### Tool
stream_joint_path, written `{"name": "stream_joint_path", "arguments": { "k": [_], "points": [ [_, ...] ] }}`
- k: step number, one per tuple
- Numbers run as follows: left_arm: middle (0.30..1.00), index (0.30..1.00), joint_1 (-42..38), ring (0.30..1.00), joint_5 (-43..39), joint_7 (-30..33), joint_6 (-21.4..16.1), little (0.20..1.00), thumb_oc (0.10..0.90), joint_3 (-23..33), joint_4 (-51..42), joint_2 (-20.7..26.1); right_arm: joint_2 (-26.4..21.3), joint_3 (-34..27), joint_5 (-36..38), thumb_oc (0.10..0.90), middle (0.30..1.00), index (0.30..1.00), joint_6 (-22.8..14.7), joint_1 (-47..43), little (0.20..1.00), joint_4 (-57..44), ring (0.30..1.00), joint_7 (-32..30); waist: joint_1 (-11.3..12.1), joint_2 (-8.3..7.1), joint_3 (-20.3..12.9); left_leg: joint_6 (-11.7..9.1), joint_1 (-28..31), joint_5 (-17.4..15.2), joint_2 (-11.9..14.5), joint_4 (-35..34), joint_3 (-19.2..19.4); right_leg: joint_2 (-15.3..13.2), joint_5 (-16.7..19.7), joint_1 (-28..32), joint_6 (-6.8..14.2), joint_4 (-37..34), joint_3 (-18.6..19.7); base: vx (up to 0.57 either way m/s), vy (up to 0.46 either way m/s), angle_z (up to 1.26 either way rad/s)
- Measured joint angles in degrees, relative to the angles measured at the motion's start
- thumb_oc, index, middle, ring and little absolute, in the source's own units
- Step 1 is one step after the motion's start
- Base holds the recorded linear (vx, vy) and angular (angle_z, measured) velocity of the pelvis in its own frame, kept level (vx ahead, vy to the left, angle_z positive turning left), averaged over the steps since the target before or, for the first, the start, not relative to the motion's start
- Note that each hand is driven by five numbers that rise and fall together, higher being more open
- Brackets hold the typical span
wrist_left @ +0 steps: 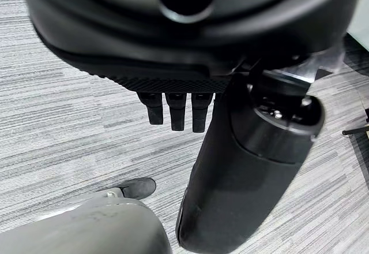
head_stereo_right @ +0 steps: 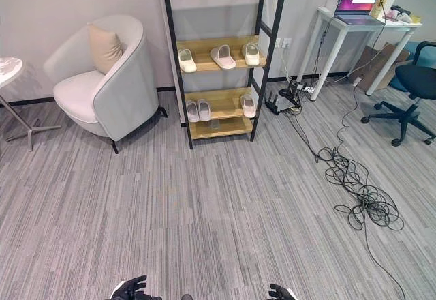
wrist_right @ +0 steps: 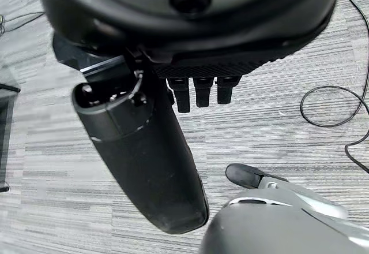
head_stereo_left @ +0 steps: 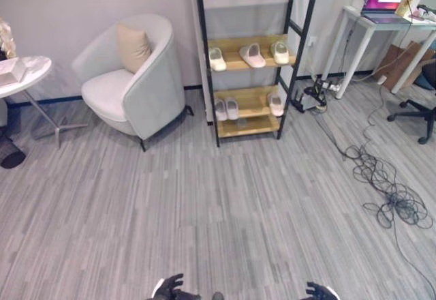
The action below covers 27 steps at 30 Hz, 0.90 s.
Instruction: Arrange the slippers neatly on the shoe rack.
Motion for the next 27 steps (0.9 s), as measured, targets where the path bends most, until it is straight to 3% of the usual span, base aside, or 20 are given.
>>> {"name": "stream_joint_path", "arguments": {
  "k": [5,8,10,12,16,19,21,23,24,25,26,27],
  "points": [
    [0.9,0.9,-0.81,0.9,-0.04,0.0,-0.02,0.9,0.8,-0.08,0.07,0.08,0.14,0.36,0.03,0.8,0.9,0.9,-0.03,-0.48,0.9,0.0,0.9,0.07,0.09,-0.37,1.1,-0.99,-1.29,-0.3,0.72,2.51,0.09,0.69,-0.39,-0.2,-0.76,0.02,0.19,-0.02,-0.092,0.01],
    [0.9,0.9,-3.84,0.9,-0.1,-0.03,0.0,0.9,0.8,0.07,0.46,0.56,0.44,0.47,0.04,0.8,0.9,0.9,0.04,-2.51,0.9,0.19,0.9,0.18,0.48,-2.51,4.42,-4.78,-5.36,0.92,0.24,9.77,0.05,-0.18,-0.21,-0.47,-2.86,0.0,0.36,0.04,-0.08,0.04],
    [0.9,0.9,-4.97,0.9,-0.13,0.02,-0.05,0.9,0.8,0.17,1.38,0.86,0.18,0.47,0.07,0.8,0.9,0.9,0.02,-2.95,0.9,0.15,0.9,0.07,0.49,-3.63,5.0,-5.61,-7.92,1.15,-0.14,14.62,-0.02,-0.9,0.44,-0.18,-4.34,0.0,0.36,0.11,-0.049,-0.07],
    [0.9,0.9,-5.43,0.9,-0.14,0.01,-0.09,0.9,0.8,0.2,1.49,0.51,-0.06,0.5,0.1,0.8,0.9,0.9,-0.07,-3.17,0.9,0.15,0.9,-0.05,0.07,-3.53,5.22,-5.38,-10.37,0.2,0.31,18.49,0.12,-0.84,0.26,0.16,-5.57,-0.01,0.45,0.18,-0.006,-0.02],
    [0.9,0.9,-6.53,0.9,-0.1,0.0,-0.4,0.9,0.8,0.0,1.42,-0.28,0.0,0.76,0.11,0.8,0.9,0.9,0.45,-2.57,0.9,0.2,0.9,-0.01,0.09,-3.41,5.48,-4.83,-11.17,0.49,1.73,11.53,0.54,-0.68,-0.37,0.11,-5.71,0.05,0.45,0.21,0.037,0.03],
    [0.9,0.9,-6.79,0.9,-0.1,-0.07,-0.37,0.9,0.8,-0.01,1.43,-0.45,-0.16,0.68,0.13,0.8,0.9,0.9,0.82,-2.88,0.9,0.18,0.9,-0.12,0.43,-3.34,5.73,-5.43,-11.77,2.32,1.67,4.78,1.79,-0.85,-1.65,0.36,-5.01,0.41,1.3,0.26,0.062,-0.05],
    [0.9,0.9,-7.18,0.9,-0.15,-0.06,-0.41,0.9,0.8,0.33,1.4,-0.38,-0.08,0.66,0.13,0.8,0.9,0.9,1.0,-3.38,0.9,0.19,0.9,-0.08,1.87,-3.11,5.72,-5.33,-12.73,3.62,1.5,3.03,1.58,-0.81,-2.45,0.73,-4.21,0.39,2.71,0.23,0.083,-0.42],
    [0.9,0.9,-6.46,0.9,-0.13,0.04,-0.28,0.9,0.8,1.24,1.58,-0.24,-0.11,0.73,0.13,0.8,0.9,0.9,0.84,-3.8,0.9,0.19,0.9,-0.01,2.69,-1.93,5.18,-3.97,-11.06,4.59,1.75,0.68,1.41,-0.73,-3.5,2.71,-1.82,0.45,4.67,0.32,0.14,-0.71],
    [0.9,0.9,-5.12,0.9,-0.11,-0.05,-0.27,0.9,0.8,1.21,1.52,-0.14,0.08,0.86,0.13,0.8,0.9,0.9,0.51,-3.71,0.9,0.16,0.9,-0.1,2.76,-1.69,4.65,0.81,-9.01,6.33,1.55,0.75,2.41,-0.99,-5.28,4.48,-0.41,0.42,5.47,0.27,0.128,-0.37],
    [0.9,0.9,-5.35,0.9,-0.07,0.08,-0.23,0.9,0.8,1.22,1.74,0.14,0.57,0.9,0.12,0.8,0.9,0.9,0.5,-3.62,0.9,0.21,0.9,-0.03,2.68,-2.77,4.17,0.29,-8.55,4.86,0.73,0.98,3.13,-2.46,-6.1,4.57,0.38,1.14,5.48,0.25,0.138,-0.53],
    [0.9,0.9,-5.29,0.9,-0.1,0.08,-0.34,0.9,0.8,1.24,1.41,0.37,1.01,1.11,0.09,0.8,0.9,0.9,0.48,-3.4,0.9,0.12,0.9,0.34,3.41,-4.29,3.95,1.48,-7.76,4.43,-0.65,1.29,4.92,-4.28,-8.51,3.51,2.14,4.46,5.48,0.17,0.103,-0.27],
    [0.9,0.9,-5.39,0.9,-0.1,0.12,-0.34,0.9,0.8,1.31,1.49,0.56,1.25,1.34,0.08,0.8,0.9,0.9,0.36,-3.73,0.9,-0.1,0.9,0.4,3.17,-4.75,3.8,2.12,-7.61,3.8,-1.53,1.51,4.99,-5.01,-8.92,3.32,3.01,5.64,5.1,0.25,0.157,-0.4]
  ]
}}
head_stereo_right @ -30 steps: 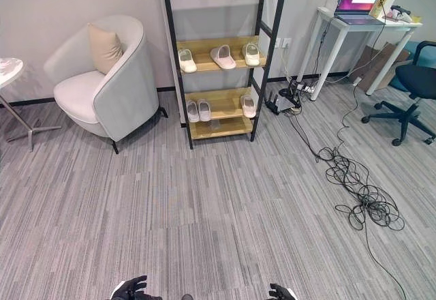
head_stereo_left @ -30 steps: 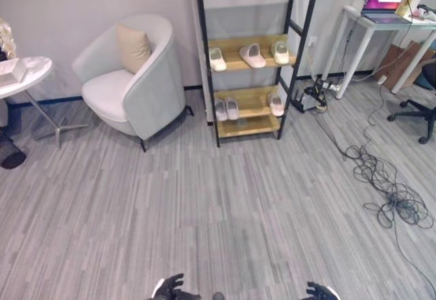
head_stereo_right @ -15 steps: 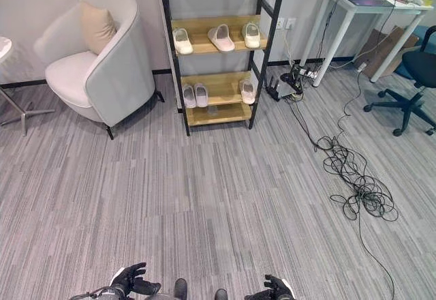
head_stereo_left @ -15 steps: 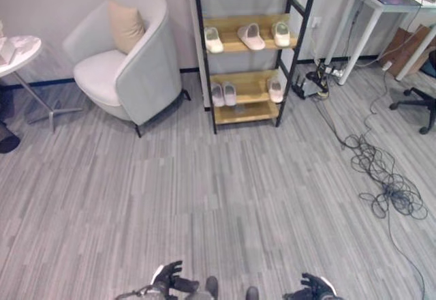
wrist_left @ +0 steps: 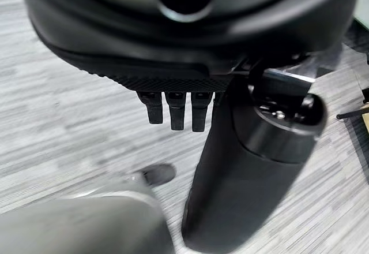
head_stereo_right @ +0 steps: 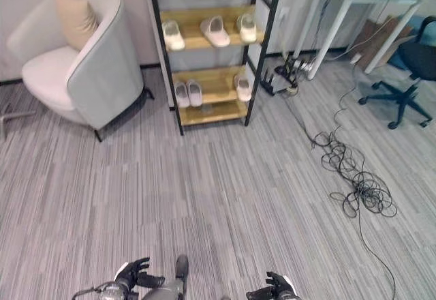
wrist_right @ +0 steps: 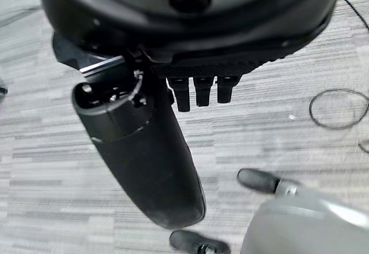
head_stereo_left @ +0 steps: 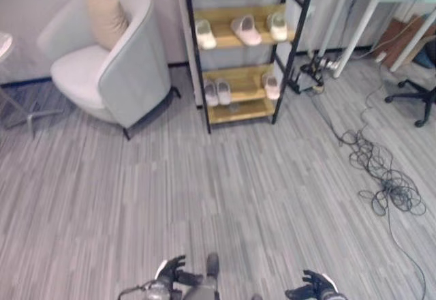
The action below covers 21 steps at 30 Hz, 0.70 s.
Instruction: Arrange the slippers neatly on the shoe rack.
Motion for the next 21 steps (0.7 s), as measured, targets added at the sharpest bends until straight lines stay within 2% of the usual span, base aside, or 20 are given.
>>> {"name": "stream_joint_path", "arguments": {
  "k": [1,3,4,5,6,7,8,9,10,11,12,14,15,17,18,19,20,21],
  "points": [
    [0.9,0.9,-0.35,0.9,-0.01,0.01,0.16,0.9,0.8,0.16,0.04,-0.13,0.25,-0.05,0.0,0.8,0.9,0.9,-0.02,-0.68,0.9,0.16,0.9,0.21,0.03,0.12,0.02,0.74,1.56,-1.78,-0.82,-0.63,0.8,-1.18,-1.8,-2.34,1.95,6.66,-0.19,0.17,0.106,-0.18],
    [0.9,0.9,0.13,0.9,0.0,-0.06,0.38,0.9,0.8,-0.3,0.09,-0.83,0.46,0.06,0.0,0.8,0.9,0.9,0.11,-0.98,0.9,-0.39,0.9,0.28,-0.21,1.22,0.05,1.99,3.59,-2.03,-0.81,-0.57,1.14,-2.14,-4.59,-7.47,5.02,20.06,-0.1,0.17,0.113,-0.09],
    [0.9,0.9,0.17,0.9,0.03,-0.21,0.26,0.9,0.8,-1.39,-0.37,-0.72,1.12,0.35,-0.04,0.8,0.9,0.9,-0.05,-0.7,0.9,-0.87,0.9,0.46,-0.02,1.26,-0.28,2.5,5.22,-3.49,-1.05,-0.11,0.7,-2.3,-3.67,-10.75,7.22,27.84,0.6,0.25,0.123,0.06],
    [0.9,0.9,0.39,0.9,0.02,-0.09,0.08,0.9,0.8,-1.66,-0.64,-0.44,1.64,0.49,-0.02,0.8,0.9,0.9,0.13,-0.67,0.9,-0.82,0.9,0.69,0.05,0.82,-0.27,2.79,5.93,-3.89,-1.54,-0.17,0.75,-3.14,-4.02,-13.25,8.09,33.68,0.19,0.24,0.061,0.23],
    [0.9,0.9,-0.37,0.9,0.0,-0.04,0.26,0.9,0.8,-1.87,-0.55,-0.57,1.98,0.5,-0.03,0.8,0.9,0.9,-0.03,-1.13,0.9,-1.25,0.9,0.89,-0.49,1.48,0.16,4.53,7.51,-5.88,-1.78,-0.22,-0.87,-3.5,-3.75,-16.56,8.09,40.08,-0.31,0.31,0.032,0.19],
    [0.9,0.9,-0.28,0.9,-0.01,0.0,0.42,0.9,0.8,-1.95,-0.51,-0.82,1.96,0.41,-0.03,0.8,0.9,0.9,0.02,-1.2,0.9,-1.48,0.9,0.98,-0.58,1.71,0.14,4.99,8.53,-6.27,-1.76,-0.47,-1.25,-3.72,-4.0,-17.85,7.63,41.66,-1.05,0.42,-0.042,0.33],
    [0.9,0.9,0.26,0.9,0.03,-0.19,0.38,0.9,0.8,-2.41,-0.45,-0.97,1.62,0.19,0.02,0.8,0.9,0.9,0.01,-1.27,0.9,-2.67,0.9,1.21,-1.38,2.51,0.1,5.3,9.82,-7.05,-1.63,-0.25,-1.86,-3.68,-4.27,-19.94,6.91,41.35,-1.75,0.34,-0.057,0.3],
    [0.9,0.9,0.56,0.9,0.04,-0.14,0.38,0.9,0.8,-2.37,-0.26,-1.08,1.33,0.16,0.02,0.8,0.9,0.9,-0.44,-1.18,0.9,-3.37,0.9,1.24,-2.18,2.73,0.21,5.1,10.95,-8.19,-1.72,-0.24,-2.59,-3.58,-4.12,-21.79,6.4,38.12,-2.01,0.36,-0.103,0.39],
    [0.9,0.9,0.92,0.9,0.04,-0.1,0.44,0.9,0.8,-2.17,0.04,-1.24,1.16,0.16,0.04,0.8,0.9,0.9,-0.53,-1.21,0.9,-3.76,0.9,1.31,-2.66,3.06,0.17,5.06,11.54,-8.02,-1.45,-0.16,-3.0,-3.3,-3.41,-22.34,5.25,32.53,-2.64,0.24,-0.098,0.37],
    [0.9,0.9,0.99,0.9,0.05,-0.07,0.4,0.9,0.8,-2.18,0.13,-1.22,1.09,0.02,0.18,0.8,0.9,0.9,-0.47,-1.23,0.9,-4.13,0.9,1.39,-3.23,3.02,0.19,4.49,12.14,-8.42,-1.47,-0.08,-3.53,-3.27,-2.38,-23.5,4.39,29.87,-2.97,0.36,-0.154,0.33],
    [0.9,0.9,1.12,0.9,0.01,-0.07,0.48,0.9,0.8,-2.08,0.47,-1.26,0.88,0.0,0.12,0.8,0.9,0.9,-0.56,-1.36,0.9,-4.87,0.9,1.38,-3.34,2.91,0.09,4.11,12.75,-8.65,-1.33,-0.18,-3.78,-2.95,-0.96,-24.68,3.18,25.43,-3.3,0.35,-0.168,0.25],
    [0.9,0.9,1.01,0.9,0.09,0.02,0.45,0.9,0.8,-2.07,0.97,-1.49,0.84,0.07,0.14,0.8,0.9,0.9,-0.57,-1.42,0.9,-4.9,0.9,1.42,-3.63,2.73,0.19,3.3,13.65,-9.91,-1.07,-0.15,-4.73,-2.27,2.68,-25.49,2.88,17.63,-2.99,0.39,-0.186,0.23],
    [0.9,0.9,0.92,0.9,0.12,-0.01,0.42,0.9,0.8,-2.04,1.75,-1.63,0.87,-0.04,0.23,0.8,0.9,0.9,-0.5,-1.68,0.9,-4.94,0.9,1.53,-4.39,2.53,0.17,2.93,14.3,-11.81,-0.92,-0.08,-5.82,-2.32,6.31,-26.42,2.93,13.05,-2.69,0.32,-0.181,0.37],
    [0.9,0.9,1.41,0.9,0.11,-0.11,0.45,0.9,0.8,-1.49,2.47,-1.64,1.09,-0.05,0.15,0.8,0.9,0.9,-0.51,-1.3,0.9,-5.15,0.9,1.52,-4.99,1.85,-0.11,1.1,17.01,-12.76,-0.9,-0.74,-6.96,-2.73,10.69,-24.94,2.62,7.59,-3.39,0.31,-0.187,0.43],
    [0.9,0.9,1.54,0.9,0.21,0.08,0.39,0.9,0.8,-1.54,2.48,-1.26,1.03,-0.06,0.1,0.8,0.9,0.9,-0.41,-0.71,0.9,-4.91,0.9,1.57,-5.0,1.73,-0.36,0.0,19.32,-14.09,-0.35,-0.59,-8.27,-2.63,15.47,-22.86,1.18,6.82,-3.08,0.29,-0.196,0.4],
    [0.9,0.9,1.66,0.9,0.29,0.06,0.38,0.9,0.8,-1.6,2.44,-1.69,0.66,-0.16,0.04,0.8,0.9,0.9,-0.37,-0.61,0.9,-4.7,0.9,1.55,-5.03,2.52,-0.72,-0.79,20.11,-14.85,0.9,-0.06,-8.92,-1.59,16.91,-21.46,-0.33,6.57,-3.58,0.26,-0.267,0.38],
    [0.9,0.9,1.92,0.9,0.3,-0.04,0.37,0.9,0.8,-1.62,2.43,-2.55,-0.06,-0.15,0.0,0.8,0.9,0.9,-0.34,-0.27,0.9,-4.65,0.9,1.45,-4.95,4.0,-1.66,-1.95,20.16,-15.55,2.84,1.72,-9.51,0.22,16.42,-19.4,-1.56,4.9,-4.9,0.16,-0.194,0.3],
    [0.9,0.9,2.07,0.9,0.3,-0.28,0.34,0.9,0.8,-1.58,2.41,-2.76,-0.23,-0.16,0.01,0.8,0.9,0.9,-0.3,-0.37,0.9,-4.61,0.9,1.43,-4.68,4.03,-1.75,-2.57,19.17,-15.68,3.35,4.79,-9.74,0.96,16.52,-17.49,-1.78,2.76,-5.44,0.14,-0.196,0.25]
  ]
}}
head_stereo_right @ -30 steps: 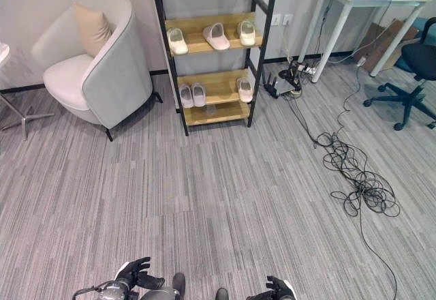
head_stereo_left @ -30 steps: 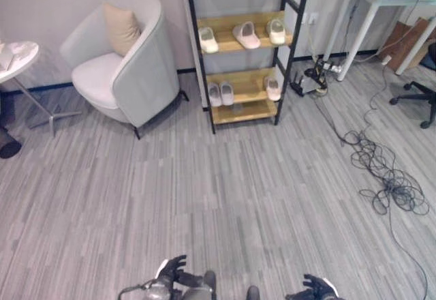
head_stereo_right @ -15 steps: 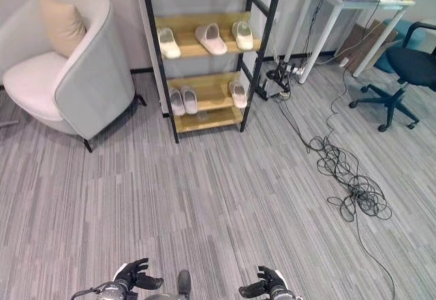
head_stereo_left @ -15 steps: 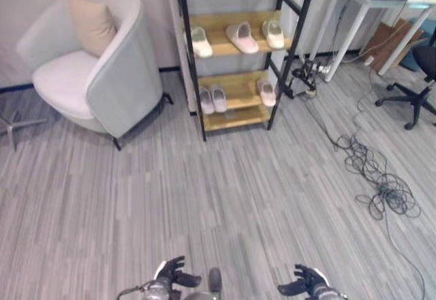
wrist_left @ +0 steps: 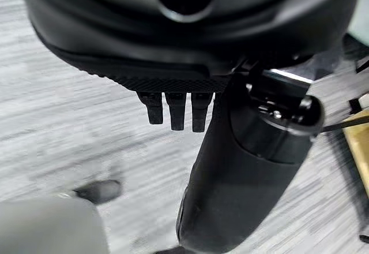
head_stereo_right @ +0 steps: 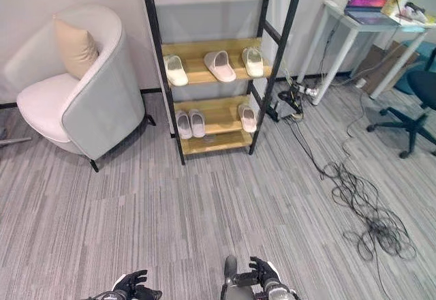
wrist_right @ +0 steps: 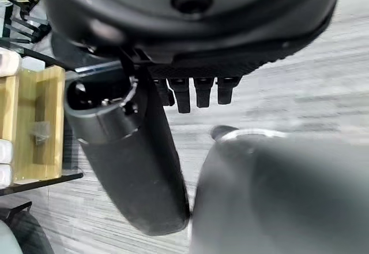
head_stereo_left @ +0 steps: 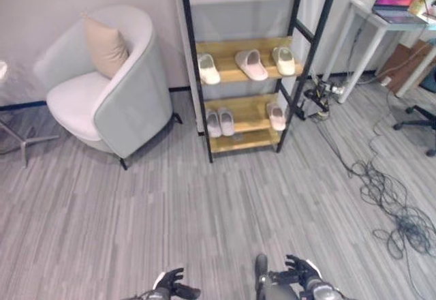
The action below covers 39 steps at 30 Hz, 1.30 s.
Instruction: Arrange the slippers neatly on the shoe rack.
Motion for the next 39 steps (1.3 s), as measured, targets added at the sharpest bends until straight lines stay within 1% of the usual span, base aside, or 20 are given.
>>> {"name": "stream_joint_path", "arguments": {
  "k": [1,3,4,7,10,13,15,18,20,21,22,23,26,28,30,31,33,35,37,39],
  "points": [
    [0.9,0.9,-0.67,0.9,-0.09,0.05,-0.08,0.9,0.8,0.14,-0.14,-0.04,0.11,0.31,0.0,0.8,0.9,0.9,0.06,0.38,0.9,0.02,0.9,0.07,0.09,-1.39,-0.27,-1.8,-3.27,-0.15,-0.23,7.53,-0.36,0.06,1.41,2.67,-1.23,-3.31,-0.21,0.07,-0.132,0.12],
    [0.9,0.9,-0.61,0.9,-0.22,0.05,-0.09,0.9,0.8,0.62,-0.18,-0.3,-0.04,0.25,0.11,0.8,0.9,0.9,-0.14,0.16,0.9,-0.38,0.9,-0.13,0.14,-2.19,-0.4,-4.5,-8.1,0.35,-0.13,18.25,-0.25,0.67,1.34,4.72,-3.62,-5.17,-0.48,0.11,-0.202,-0.02],
    [0.9,0.9,-1.09,0.9,-0.22,0.08,-0.21,0.9,0.8,0.78,-0.32,-0.61,-0.31,0.42,0.23,0.8,0.9,0.9,-0.22,-0.41,0.9,-0.66,0.9,-0.31,0.55,-2.62,-0.4,-8.77,-12.73,3.51,0.2,28.43,-0.04,1.36,0.48,6.33,-4.75,-6.37,-0.49,0.17,-0.179,-0.13],
    [0.9,0.9,-1.99,0.9,-0.23,0.06,-0.27,0.9,0.8,0.42,-0.83,-0.87,-0.55,1.57,0.93,0.8,0.9,0.9,-0.09,-0.24,0.9,0.09,0.9,-0.67,0.32,-3.39,-0.12,-7.8,-18.19,3.11,1.93,35.64,1.84,2.23,-1.09,9.1,-7.41,-7.65,-0.96,0.26,-0.108,0.0],
    [0.9,0.9,-3.28,0.9,-0.2,-0.11,-0.41,0.9,0.8,-0.06,-1.62,-0.37,-0.65,1.51,1.32,0.8,0.9,0.9,0.38,-0.23,0.9,0.98,0.9,-1.02,0.56,-4.99,1.19,-5.87,-22.27,3.1,2.36,25.31,5.96,2.36,-4.57,11.61,-8.68,-8.4,-1.52,0.29,-0.035,0.2],
    [0.9,0.9,-3.66,0.9,-0.35,-0.13,-0.37,0.9,0.8,-0.06,-2.47,-0.32,-1.17,1.68,2.19,0.8,0.9,0.9,0.35,-0.31,0.9,1.07,0.9,-1.3,0.75,-3.72,2.29,-5.3,-24.67,7.3,2.44,9.89,8.75,4.09,-6.16,13.17,-8.49,-8.41,-2.91,0.3,0.004,0.1],
    [0.9,0.9,-4.33,0.9,-0.34,-0.14,-0.74,0.9,0.8,-0.03,-2.62,-0.36,-1.17,1.66,2.5,0.8,0.9,0.9,0.36,-0.67,0.9,2.23,0.9,-1.39,2.4,-2.23,3.4,-5.74,-25.78,12.3,1.42,1.24,7.28,6.08,-8.35,14.9,-7.8,-8.41,-1.77,0.34,0.04,-0.2],
    [0.9,0.9,-4.2,0.9,-0.38,-0.25,-1.05,0.9,0.8,1.4,-2.37,-0.12,-0.7,1.72,2.46,0.8,0.9,0.9,0.38,-0.45,0.9,2.25,0.9,-1.21,3.29,-1.56,3.68,-3.75,-25.73,15.63,0.45,-0.29,7.87,7.05,-9.83,17.81,-6.74,-7.9,0.03,0.32,0.089,-0.41],
    [0.9,0.9,-2.71,0.9,-0.3,-0.43,-1.11,0.9,0.8,1.47,-2.38,-0.18,-1.15,1.72,2.46,0.8,0.9,0.9,-0.04,0.31,0.9,2.23,0.9,-1.2,3.24,-0.13,2.64,-0.58,-22.7,18.61,0.45,-0.63,7.24,7.72,-12.57,20.26,-4.65,-7.05,2.62,0.28,0.121,-0.55],
    [0.9,0.9,-2.94,0.9,-0.22,-0.57,-1.07,0.9,0.8,1.45,-2.3,0.3,-0.56,1.75,2.45,0.8,0.9,0.9,0.0,0.46,0.9,2.37,0.9,-1.22,2.87,-1.35,2.64,2.5,-21.3,17.74,-0.7,-1.24,8.02,6.42,-14.11,20.49,-3.79,-5.45,3.31,0.19,0.097,-0.31],
    [0.9,0.9,-3.04,0.9,-0.21,-0.62,-0.92,0.9,0.8,1.45,-2.0,0.32,-0.5,1.71,2.45,0.8,0.9,0.9,-0.01,0.52,0.9,2.37,0.9,-1.2,2.97,-1.76,2.48,3.37,-20.42,17.01,-1.26,-1.68,8.22,5.6,-15.07,19.75,-2.42,-3.01,3.84,0.26,0.121,-0.29],
    [0.9,0.9,-2.75,0.9,-0.19,-0.84,-0.64,0.9,0.8,1.01,-2.06,0.31,-0.36,1.63,2.41,0.8,0.9,0.9,0.0,0.68,0.9,2.45,0.9,-0.94,3.19,-2.36,2.32,5.04,-18.01,15.78,-2.2,-2.44,9.56,3.78,-18.07,17.74,1.29,4.45,3.96,0.24,0.117,-0.19],
    [0.9,0.9,-3.0,0.9,-0.19,-0.94,-0.29,0.9,0.8,0.2,-2.26,0.39,-0.25,1.5,2.41,0.8,0.9,0.9,0.06,0.14,0.9,2.27,0.9,-0.05,3.22,-2.4,2.29,6.01,-14.43,12.51,-3.6,-2.81,9.4,1.84,-20.0,10.81,4.76,24.63,4.42,0.24,0.103,-0.04],
    [0.9,0.9,-1.66,0.9,-0.25,-0.93,-0.04,0.9,0.8,-0.23,-2.46,0.68,0.73,1.19,2.41,0.8,0.9,0.9,-0.05,0.49,0.9,1.98,0.9,0.09,3.15,-3.51,1.35,6.88,-11.59,11.17,-5.45,-2.98,9.35,-2.04,-20.33,5.11,7.81,38.47,3.84,0.25,0.065,0.24],
    [0.9,0.9,-1.91,0.9,-0.3,-0.86,-0.1,0.9,0.8,-0.49,-2.62,1.09,1.46,1.16,2.41,0.8,0.9,0.9,-0.08,0.24,0.9,1.72,0.9,0.17,3.29,-3.62,0.8,8.42,-10.53,9.1,-5.9,-2.81,8.76,-3.01,-20.3,2.54,7.67,40.3,3.73,0.32,0.013,0.16],
    [0.9,0.9,-1.87,0.9,-0.44,-0.81,0.0,0.9,0.8,-0.47,-2.66,0.87,1.63,1.18,2.39,0.8,0.9,0.9,-0.05,0.25,0.9,1.44,0.9,0.31,3.36,-3.37,0.77,9.2,-9.96,8.16,-5.91,-3.16,8.5,-3.92,-20.92,1.28,6.64,40.53,2.61,0.32,-0.07,-0.02],
    [0.9,0.9,-1.3,0.9,-0.33,-0.97,0.1,0.9,0.8,-0.66,-2.36,0.84,1.72,1.29,2.38,0.8,0.9,0.9,-0.31,-0.24,0.9,-0.88,0.9,0.35,2.91,-1.05,0.44,8.28,-8.23,7.35,-4.7,-3.43,7.87,-5.05,-21.85,-1.97,5.44,30.78,-1.37,0.41,-0.153,0.04],
    [0.9,0.9,-1.17,0.9,-0.3,-0.9,0.07,0.9,0.8,-0.51,-2.0,0.34,1.87,1.4,2.38,0.8,0.9,0.9,-0.23,0.0,0.9,-0.76,0.9,0.65,2.51,-0.92,0.49,7.51,-7.33,5.65,-4.29,-2.84,6.69,-5.03,-20.94,-3.87,4.55,23.41,-1.63,0.23,-0.113,0.25],
    [0.9,0.9,-0.89,0.9,-0.37,-0.99,0.08,0.9,0.8,0.35,-1.28,0.55,1.79,1.34,2.66,0.8,0.9,0.9,-0.16,0.39,0.9,-1.17,0.9,0.6,1.43,-1.56,0.46,6.1,-6.32,4.3,-4.23,-2.21,5.08,-4.4,-14.86,-6.49,4.34,12.1,-0.28,0.37,-0.185,0.39],
    [0.9,0.9,-0.95,0.9,-0.31,-0.62,0.04,0.9,0.8,0.47,-0.18,0.63,1.59,1.33,2.49,0.8,0.9,0.9,-0.08,0.75,0.9,-1.85,0.9,0.57,0.34,-2.26,0.17,5.12,-5.87,2.7,-4.35,-1.22,3.64,-4.07,-8.5,-7.73,4.86,6.56,2.74,0.38,-0.209,0.41]
  ]
}}
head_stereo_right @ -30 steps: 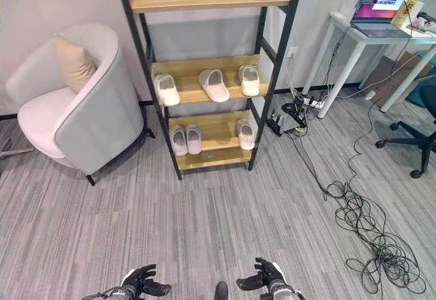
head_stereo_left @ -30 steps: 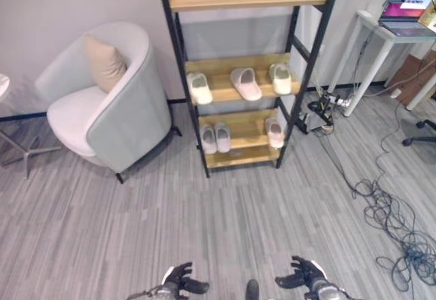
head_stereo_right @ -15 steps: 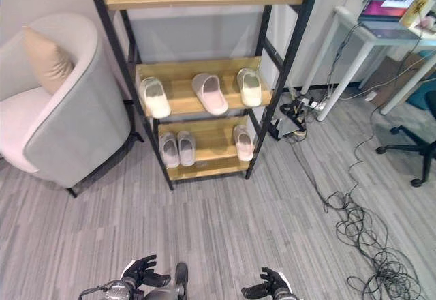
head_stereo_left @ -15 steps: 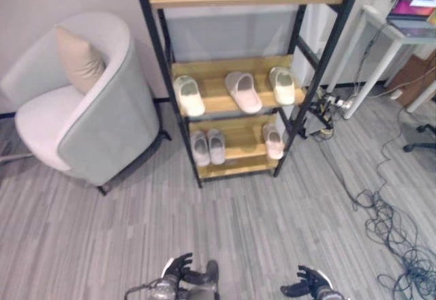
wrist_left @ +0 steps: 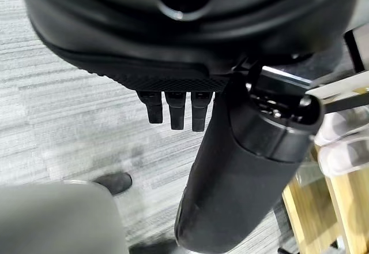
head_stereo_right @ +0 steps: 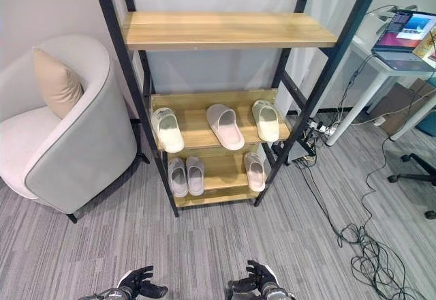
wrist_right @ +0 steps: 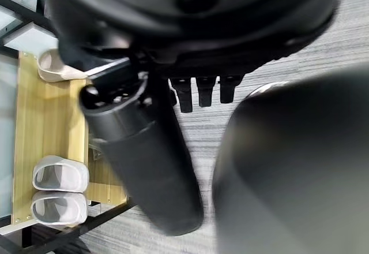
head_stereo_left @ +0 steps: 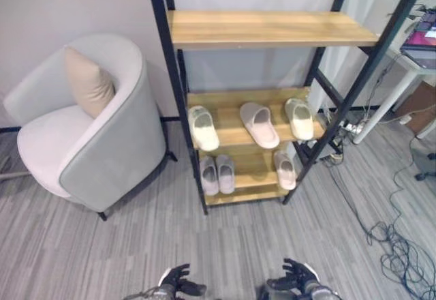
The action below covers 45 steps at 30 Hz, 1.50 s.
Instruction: Arrange the slippers neatly on the shoe rack.
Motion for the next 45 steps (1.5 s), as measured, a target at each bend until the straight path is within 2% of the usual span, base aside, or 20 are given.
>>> {"name": "stream_joint_path", "arguments": {
  "k": [2,3,4,6,8,9,12,13,16,18,20,22,24,30,34,37,40,42,43,45],
  "points": [
    [0.9,0.9,0.26,0.9,-0.03,-0.24,0.02,0.9,0.8,0.03,0.69,0.15,0.02,-0.02,-0.04,0.8,0.9,0.9,0.02,0.19,0.9,-0.33,0.9,0.02,-0.64,-0.64,-0.04,-1.61,2.88,-1.77,0.43,-0.63,-2.22,0.45,5.35,0.64,-0.58,-3.46,1.17,0.25,-0.189,0.59],
    [0.9,0.9,0.74,0.9,0.06,-0.26,-0.04,0.9,0.8,-0.12,0.68,0.49,0.15,-0.04,-0.07,0.8,0.9,0.9,-0.06,1.05,0.9,-0.59,0.9,-0.01,-0.66,-1.41,-0.3,-2.37,4.44,-2.57,0.17,-0.68,-3.46,-0.06,5.19,2.09,-0.71,-4.32,1.07,0.25,-0.281,0.73],
    [0.9,0.9,1.11,0.9,0.04,0.02,-0.06,0.9,0.8,0.1,0.58,0.17,-0.34,-0.38,-0.02,0.8,0.9,0.9,0.16,1.29,0.9,-0.36,0.9,0.14,-0.42,-0.79,-0.68,-3.67,6.77,-3.98,1.52,-0.9,-4.74,0.67,8.92,3.67,-2.65,-3.13,0.98,0.17,-0.211,0.62],
    [0.9,0.9,1.41,0.9,0.14,-0.16,-0.08,0.9,0.8,-0.37,0.38,-0.81,-1.5,-0.29,-0.09,0.8,0.9,0.9,0.17,1.31,0.9,-0.36,0.9,0.07,-0.38,1.45,-1.87,-5.19,5.9,-4.98,4.17,2.9,-6.04,3.17,8.33,6.2,-3.76,-4.92,-0.55,0.08,-0.211,0.53],
    [0.9,0.9,1.21,0.9,0.12,-0.33,-0.14,0.9,0.8,-0.24,-0.01,-1.02,-2.26,0.16,-0.08,0.8,0.9,0.9,0.02,0.42,0.9,-0.85,0.9,0.0,-0.18,1.3,-1.96,-7.82,2.06,-4.33,5.36,11.44,-5.81,4.5,9.82,9.64,-6.75,-8.49,-2.52,0.04,-0.22,0.38],
    [0.9,0.9,0.75,0.9,0.08,-0.3,-0.11,0.9,0.8,-0.26,-0.02,-1.04,-2.56,0.4,-0.02,0.8,0.9,0.9,-0.25,0.27,0.9,-1.32,0.9,-0.15,-0.34,0.61,-1.8,-9.27,-1.4,-4.27,5.6,18.89,-4.88,4.61,9.91,11.0,-7.99,-10.27,-3.62,0.03,-0.1,0.19],
    [0.9,0.9,-0.04,0.9,0.1,-0.35,-0.08,0.9,0.8,-0.34,-0.44,-1.5,-3.23,1.15,0.03,0.8,0.9,0.9,-0.25,-0.94,0.9,-1.49,0.9,-0.8,-0.31,-0.43,-1.26,-10.78,-5.65,-2.95,7.74,25.87,-1.84,6.05,8.59,13.86,-10.74,-12.76,-5.34,0.06,-0.1,0.23],
    [0.9,0.9,-0.01,0.9,0.09,-0.35,-0.13,0.9,0.8,-0.48,-0.81,-1.52,-3.23,1.39,0.02,0.8,0.9,0.9,-0.26,-0.99,0.9,-1.47,0.9,-0.93,-0.29,-0.68,-1.12,-10.8,-5.8,-2.96,8.02,25.77,-1.0,6.31,8.07,14.68,-11.57,-13.43,-5.46,0.07,-0.046,0.32],
    [0.9,0.9,-0.86,0.9,0.13,-0.39,-0.2,0.9,0.8,-0.71,-2.07,-1.92,-3.53,1.72,0.0,0.8,0.9,0.9,-0.17,-0.41,0.9,-1.86,0.9,-1.25,-0.18,-2.15,0.03,-10.51,-6.83,-2.75,8.04,17.64,2.06,6.48,7.16,16.23,-12.44,-14.6,-7.47,0.07,0.004,0.35],
    [0.9,0.9,-1.51,0.9,0.17,-0.32,-0.19,0.9,0.8,-1.21,-2.18,-1.97,-3.71,1.69,0.0,0.8,0.9,0.9,-0.17,0.28,0.9,-2.96,0.9,-1.28,-0.34,-2.31,0.52,-10.05,-7.39,-2.12,7.63,11.55,4.59,6.36,6.52,16.44,-11.89,-14.96,-8.49,0.02,0.011,0.26],
    [0.9,0.9,-1.8,0.9,0.23,-0.32,-0.19,0.9,0.8,-1.6,-2.36,-2.26,-3.97,1.67,-0.01,0.8,0.9,0.9,-0.26,0.45,0.9,-3.18,0.9,-1.32,-0.23,-1.2,1.31,-9.26,-8.05,0.43,7.12,7.41,5.15,6.82,6.27,16.97,-11.49,-14.96,-8.91,0.0,0.05,0.09],
    [0.9,0.9,-1.38,0.9,0.3,-0.3,-0.18,0.9,0.8,-1.93,-2.29,-2.69,-4.41,1.58,-0.02,0.8,0.9,0.9,-0.26,0.64,0.9,-3.36,0.9,-1.32,-0.35,1.19,1.83,-8.33,-8.39,4.22,7.04,4.66,5.63,7.86,6.34,17.51,-10.62,-14.9,-8.83,0.0,0.095,-0.13],
    [0.9,0.9,-0.3,0.9,0.23,-0.27,-0.15,0.9,0.8,-1.67,-2.24,-2.48,-4.09,1.62,-0.05,0.8,0.9,0.9,-0.15,1.61,0.9,-3.45,0.9,-1.21,-0.38,1.63,1.91,-6.16,-6.86,5.19,5.87,2.48,5.72,7.19,6.35,17.8,-9.16,-14.52,-8.1,0.03,0.118,-0.09],
    [0.9,0.9,0.21,0.9,0.14,-0.34,-0.11,0.9,0.8,0.08,-2.26,-1.8,-3.31,1.54,-0.13,0.8,0.9,0.9,-0.13,2.38,0.9,-3.44,0.9,-0.69,0.25,1.67,2.24,-4.08,-3.65,5.64,4.17,-0.89,7.32,5.27,4.42,16.28,-5.12,-9.14,-6.49,-0.02,0.1,-0.1],
    [0.9,0.9,-0.13,0.9,0.12,-0.39,-0.03,0.9,0.8,0.35,-2.22,0.03,-2.0,1.57,-0.13,0.8,0.9,0.9,-0.11,0.79,0.9,-3.5,0.9,-0.32,0.12,0.44,3.31,-2.75,-3.69,5.18,3.33,-0.57,7.97,3.48,1.78,12.99,-1.96,-2.02,-2.78,-0.02,0.013,-0.08],
    [0.9,0.9,-0.45,0.9,0.12,-0.34,-0.06,0.9,0.8,0.66,-2.31,0.42,-1.91,1.58,-0.14,0.8,0.9,0.9,-0.11,0.85,0.9,-3.5,0.9,-0.28,1.25,0.33,3.44,-1.85,-3.58,5.46,3.31,-0.99,8.22,2.37,-0.72,12.54,-2.06,-0.02,-2.06,-0.01,-0.059,0.08],
    [0.9,0.9,-0.4,0.9,0.12,-0.29,-0.11,0.9,0.8,0.68,-2.29,0.53,-1.87,1.69,-0.3,0.8,0.9,0.9,-0.1,0.5,0.9,-3.99,0.9,-0.31,2.67,0.94,3.23,-2.32,-3.57,5.87,4.25,-1.66,8.34,-0.73,-2.08,13.42,-1.41,0.69,-2.59,0.0,-0.115,-0.04],
    [0.9,0.9,-0.08,0.9,0.15,-0.36,-0.1,0.9,0.8,0.59,-2.28,1.99,-0.99,1.71,-0.33,0.8,0.9,0.9,-0.11,0.8,0.9,-5.59,0.9,-0.28,2.83,-0.41,2.76,-3.96,-3.42,6.74,3.93,-2.46,8.29,-3.07,0.65,16.25,0.31,-4.73,-2.58,0.0,-0.131,-0.09],
    [0.9,0.9,0.87,0.9,0.16,-0.01,0.06,0.9,0.8,0.65,-2.09,2.35,-0.72,1.79,-0.34,0.8,0.9,0.9,-0.13,0.74,0.9,-5.72,0.9,-0.32,2.89,0.28,2.04,-4.76,-3.12,7.39,4.7,-3.52,8.0,-1.36,2.95,18.03,0.26,-8.74,-2.7,-0.02,-0.08,-0.06],
    [0.9,0.9,2.17,0.9,0.23,-0.27,0.04,0.9,0.8,0.51,-2.34,2.35,-0.92,2.24,-0.4,0.8,0.9,0.9,-0.12,0.71,0.9,-6.14,0.9,-0.43,2.76,1.01,1.54,-5.63,-2.66,7.75,6.29,-4.02,7.72,0.68,3.95,19.91,-0.72,-11.73,-2.58,-0.03,-0.131,-0.06]
  ]
}}
